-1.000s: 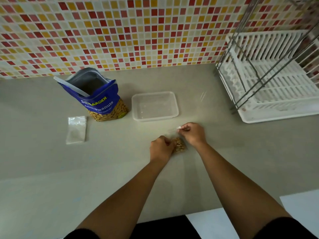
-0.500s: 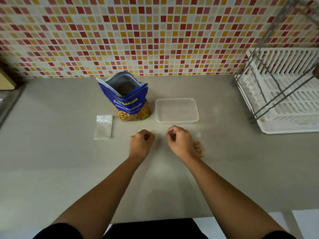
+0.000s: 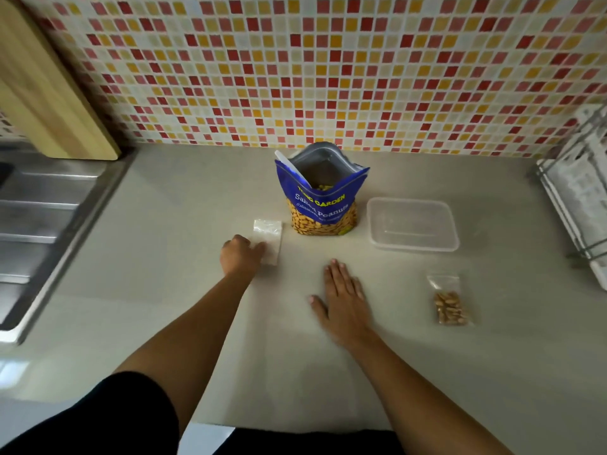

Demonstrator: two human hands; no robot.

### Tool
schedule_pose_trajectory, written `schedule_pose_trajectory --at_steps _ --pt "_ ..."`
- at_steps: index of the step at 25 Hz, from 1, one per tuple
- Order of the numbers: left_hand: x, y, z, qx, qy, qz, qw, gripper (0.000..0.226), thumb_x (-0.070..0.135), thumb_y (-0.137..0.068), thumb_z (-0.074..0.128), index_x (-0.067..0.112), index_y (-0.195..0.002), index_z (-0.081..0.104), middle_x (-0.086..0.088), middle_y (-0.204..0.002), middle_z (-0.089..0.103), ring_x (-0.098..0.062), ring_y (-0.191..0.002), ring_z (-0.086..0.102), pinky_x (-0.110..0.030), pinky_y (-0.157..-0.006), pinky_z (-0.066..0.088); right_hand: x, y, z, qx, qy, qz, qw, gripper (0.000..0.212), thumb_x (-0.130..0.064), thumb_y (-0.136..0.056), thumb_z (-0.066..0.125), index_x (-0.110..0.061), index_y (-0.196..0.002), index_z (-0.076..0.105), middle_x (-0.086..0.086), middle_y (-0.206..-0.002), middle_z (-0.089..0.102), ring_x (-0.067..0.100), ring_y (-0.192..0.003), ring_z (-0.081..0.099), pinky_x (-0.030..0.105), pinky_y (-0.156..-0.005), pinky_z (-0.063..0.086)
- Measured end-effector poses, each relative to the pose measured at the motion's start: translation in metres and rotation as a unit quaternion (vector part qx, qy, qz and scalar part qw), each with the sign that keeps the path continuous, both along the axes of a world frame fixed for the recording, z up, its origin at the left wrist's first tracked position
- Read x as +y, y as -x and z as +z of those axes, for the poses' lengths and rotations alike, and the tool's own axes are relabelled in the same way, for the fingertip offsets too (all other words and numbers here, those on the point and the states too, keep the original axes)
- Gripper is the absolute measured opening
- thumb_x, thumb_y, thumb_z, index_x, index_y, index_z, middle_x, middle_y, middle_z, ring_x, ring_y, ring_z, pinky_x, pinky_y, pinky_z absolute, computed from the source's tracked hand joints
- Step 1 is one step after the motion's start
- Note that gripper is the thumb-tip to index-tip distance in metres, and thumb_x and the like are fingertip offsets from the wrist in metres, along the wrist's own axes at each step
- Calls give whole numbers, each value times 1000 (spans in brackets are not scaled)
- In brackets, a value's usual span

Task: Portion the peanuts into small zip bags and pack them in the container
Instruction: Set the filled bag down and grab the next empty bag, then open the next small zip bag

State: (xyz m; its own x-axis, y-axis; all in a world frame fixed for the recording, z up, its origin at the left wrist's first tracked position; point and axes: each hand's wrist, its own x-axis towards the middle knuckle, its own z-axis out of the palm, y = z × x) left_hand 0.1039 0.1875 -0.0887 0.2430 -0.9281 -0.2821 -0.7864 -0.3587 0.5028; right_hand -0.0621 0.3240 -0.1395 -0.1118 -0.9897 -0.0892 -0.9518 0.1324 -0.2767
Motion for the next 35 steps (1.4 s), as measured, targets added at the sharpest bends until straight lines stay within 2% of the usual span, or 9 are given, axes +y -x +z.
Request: schedule_pose_trajectory --at_steps 7,15,19,21,24,26,28,32,35 --pt "-19 -5 -2 37 -85 41 995 37 28 -81 65 3 -108 66 -16 -109 67 -33 -101 62 -31 -80 48 2 -1 -6 28 37 -13 999 69 -54 -86 34 -8 -136 45 9 -145 44 22 -134 41 33 -113 21" --pt "-20 -18 3 66 -108 58 990 26 23 -80 62 6 -99 69 -13 -104 67 -31 -87 61 -27 -70 44 2 1 -7 22 35 4 999 73 -56 -87 28 -7 -141 38 9 -150 35 23 -139 32 42 -110 17" --pt "-12 -23 29 179 -44 89 979 10 19 -82 63 13 -87 70 -8 -93 67 -27 -91 62 -25 -69 44 -7 7 11 -114 -10 10 993 80 -59 -82 25 -11 -147 24 6 -157 19 19 -146 13 30 -116 6" --pt "0 -24 49 308 -22 70 948 8 14 -83 63 17 -77 67 -4 -81 65 -19 -78 60 -23 -60 39 -17 3 30 -252 20 -63 966 61 -43 -89 50 -8 -138 40 8 -144 42 22 -135 36 25 -110 23" --pt "24 -26 75 447 -47 28 893 8 14 -85 62 19 -79 65 4 -77 68 -7 -66 59 -23 -56 29 -37 -18 70 -514 10 -174 840 37 -31 -89 61 -12 -120 57 2 -114 63 15 -109 58 20 -90 41" --pt "36 -27 84 482 -64 3 874 11 14 -85 62 21 -77 63 8 -74 70 -2 -61 61 -25 -55 26 -48 -33 93 -624 -34 -190 757 35 -39 -87 59 -19 -115 58 -6 -104 66 9 -99 61 20 -83 44" --pt "43 -29 88 485 -80 -20 870 15 15 -85 62 23 -72 61 7 -77 72 -3 -65 63 -26 -55 25 -54 -46 107 -675 -11 -187 713 28 -35 -84 64 -21 -108 59 -8 -97 68 9 -93 63 25 -83 47" --pt "40 -28 101 545 -94 -32 832 18 22 -90 55 22 -75 66 4 -86 70 -9 -77 61 -25 -66 33 -58 -48 130 -684 82 -182 702 16 -8 -83 68 -21 -91 62 -2 -82 69 7 -72 63 28 -73 52" --pt "21 -26 124 621 -83 -18 780 24 28 -94 49 17 -88 69 2 -84 73 -11 -79 66 -23 -76 49 -59 -29 160 -639 99 -132 751 14 -8 -84 67 -22 -88 65 -11 -71 66 -2 -59 58 16 -59 48"
